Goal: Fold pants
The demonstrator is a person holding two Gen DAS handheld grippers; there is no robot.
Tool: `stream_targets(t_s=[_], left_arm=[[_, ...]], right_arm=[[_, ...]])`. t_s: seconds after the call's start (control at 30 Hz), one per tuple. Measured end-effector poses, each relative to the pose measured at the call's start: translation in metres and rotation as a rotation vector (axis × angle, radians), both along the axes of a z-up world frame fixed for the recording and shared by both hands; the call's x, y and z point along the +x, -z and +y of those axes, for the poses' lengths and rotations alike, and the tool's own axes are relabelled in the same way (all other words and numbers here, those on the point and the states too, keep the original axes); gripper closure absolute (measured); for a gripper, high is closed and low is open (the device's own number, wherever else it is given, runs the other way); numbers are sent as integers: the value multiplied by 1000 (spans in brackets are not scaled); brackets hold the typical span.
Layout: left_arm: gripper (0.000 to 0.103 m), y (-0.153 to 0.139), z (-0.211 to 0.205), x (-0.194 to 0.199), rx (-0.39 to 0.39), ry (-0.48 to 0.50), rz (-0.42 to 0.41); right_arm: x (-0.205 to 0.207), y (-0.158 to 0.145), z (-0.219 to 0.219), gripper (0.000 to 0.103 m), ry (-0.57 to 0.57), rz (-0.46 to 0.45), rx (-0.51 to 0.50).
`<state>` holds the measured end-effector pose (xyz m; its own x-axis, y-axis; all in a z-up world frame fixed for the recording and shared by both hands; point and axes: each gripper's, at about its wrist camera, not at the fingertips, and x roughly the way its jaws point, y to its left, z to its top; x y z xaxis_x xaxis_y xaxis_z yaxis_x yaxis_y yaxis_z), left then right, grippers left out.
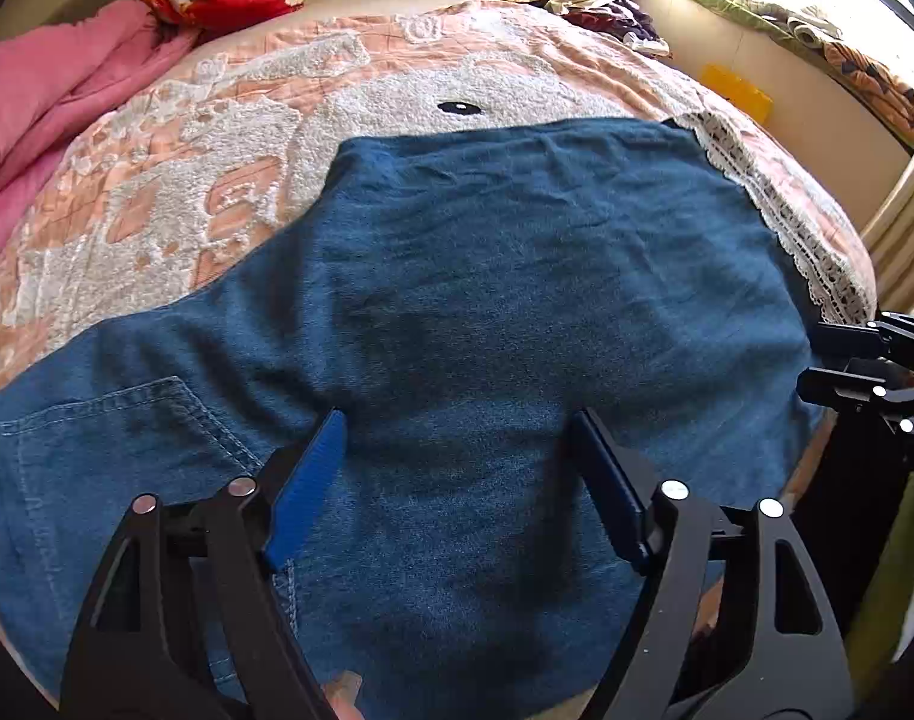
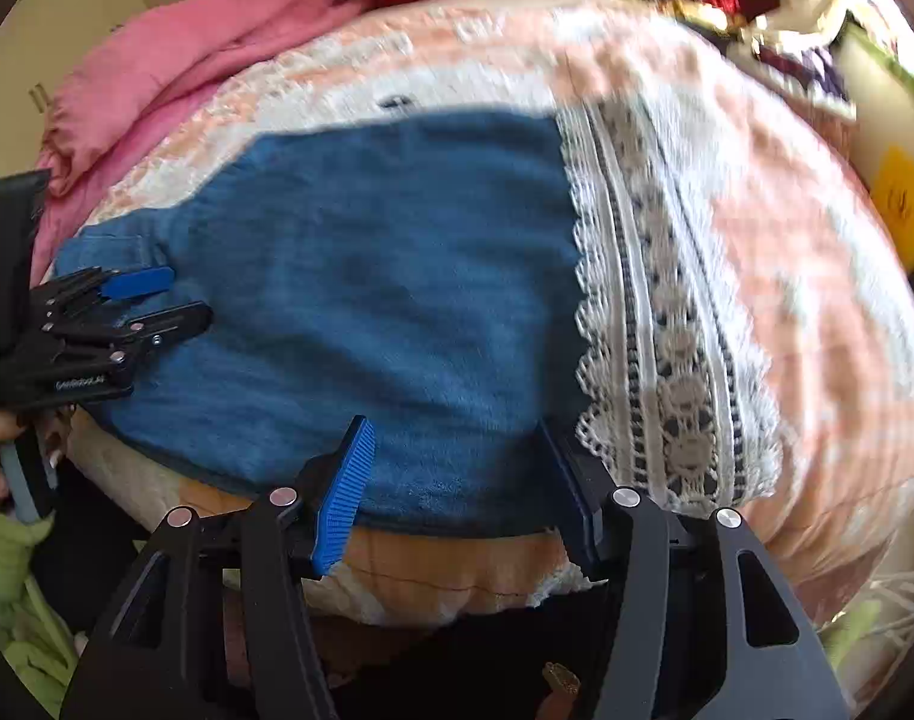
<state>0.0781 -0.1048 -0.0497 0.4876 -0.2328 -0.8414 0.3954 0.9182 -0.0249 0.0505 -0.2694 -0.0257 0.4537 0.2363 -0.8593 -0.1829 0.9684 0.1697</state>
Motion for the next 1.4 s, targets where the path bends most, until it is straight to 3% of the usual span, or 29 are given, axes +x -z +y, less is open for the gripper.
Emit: stream_targets(t_s=[0.2,0.23,0.27,0.3,0.8,1.2,1.4], left_arm=[[29,-13,-1,-6,-3,19,-5],[26,-18,-2,-8,-7,26,-13],[24,-24,-3,-10,-10,32,-22],[24,-28,-5,-11,-13,39,-27],[11,-81,-45,-12,-17,114,-105],[10,-100,-88,1,2,201,-145],[10,-93,-111,23,5,244,-115]], right_arm=[[-6,-10,-7,48,3,-36,43],[-9,-12,-10,39,11,-40,46],[-10,-15,-15,15,22,-45,49],[-13,-18,-19,13,31,-57,60],[-52,-59,-88,11,218,-181,84],[-57,-54,-93,11,241,-184,117],[-47,-43,-84,11,234,-156,128]])
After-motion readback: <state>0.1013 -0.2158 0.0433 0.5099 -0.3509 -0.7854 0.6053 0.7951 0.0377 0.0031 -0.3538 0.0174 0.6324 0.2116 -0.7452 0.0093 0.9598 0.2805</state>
